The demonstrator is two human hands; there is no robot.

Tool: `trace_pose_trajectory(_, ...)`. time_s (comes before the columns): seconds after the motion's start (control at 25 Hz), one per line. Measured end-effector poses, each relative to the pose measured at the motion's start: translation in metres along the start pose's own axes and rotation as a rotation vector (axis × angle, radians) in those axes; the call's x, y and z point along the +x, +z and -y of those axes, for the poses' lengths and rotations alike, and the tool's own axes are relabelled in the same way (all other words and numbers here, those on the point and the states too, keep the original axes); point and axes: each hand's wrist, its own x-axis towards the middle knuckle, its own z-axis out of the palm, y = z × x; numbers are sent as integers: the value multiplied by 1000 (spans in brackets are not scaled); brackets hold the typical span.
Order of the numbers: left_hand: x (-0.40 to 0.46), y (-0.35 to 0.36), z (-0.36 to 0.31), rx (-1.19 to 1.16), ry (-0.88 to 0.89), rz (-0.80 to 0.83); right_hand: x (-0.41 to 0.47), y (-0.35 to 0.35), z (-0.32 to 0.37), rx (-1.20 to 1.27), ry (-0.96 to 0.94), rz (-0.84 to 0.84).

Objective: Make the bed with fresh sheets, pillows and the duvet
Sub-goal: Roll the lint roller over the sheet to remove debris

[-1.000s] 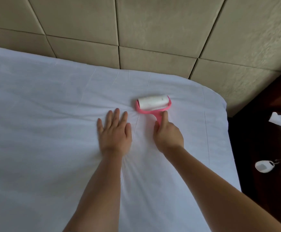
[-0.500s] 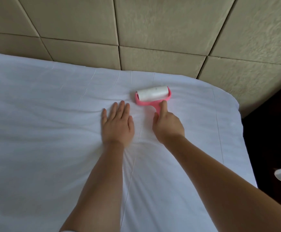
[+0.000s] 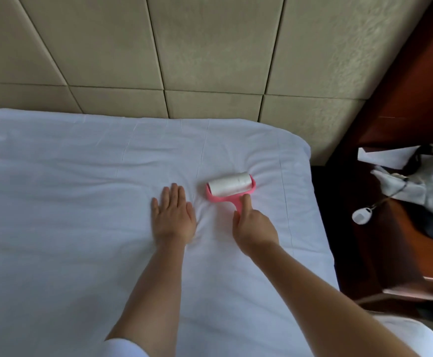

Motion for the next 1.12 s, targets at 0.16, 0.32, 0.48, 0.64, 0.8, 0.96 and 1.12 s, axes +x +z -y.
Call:
trace_pose_trajectory(0.16,-33,-3,-5,-40,10,26,-31,-33,-9,-12,-1,49)
trace_pose_trajectory(0.32,-48,-3,-14,-45,1,9,-69,-37,-21,-65,47,-65)
trace_pose_trajectory(0.48,-44,0,-18,-41,-19,-10,-63,-19,-24,-44,82,-73)
trace_pose_trajectory(0.64,-24,2,-29,-45,-42,-8,-14,-16,-18,-14,82,-56)
trace_pose_trajectory(0.8,1,7,-37,-41,-61,-50,38,-14,-11,-8,53,-49)
trace_pose_trajectory(0.96,32,15,-40,-49,-98,-126,97,-10,-7,-10,24,-65)
trace_pose_trajectory(1.12,70,20,-43,-23,-103,-162,149,-5,-1,-22,-9,-80)
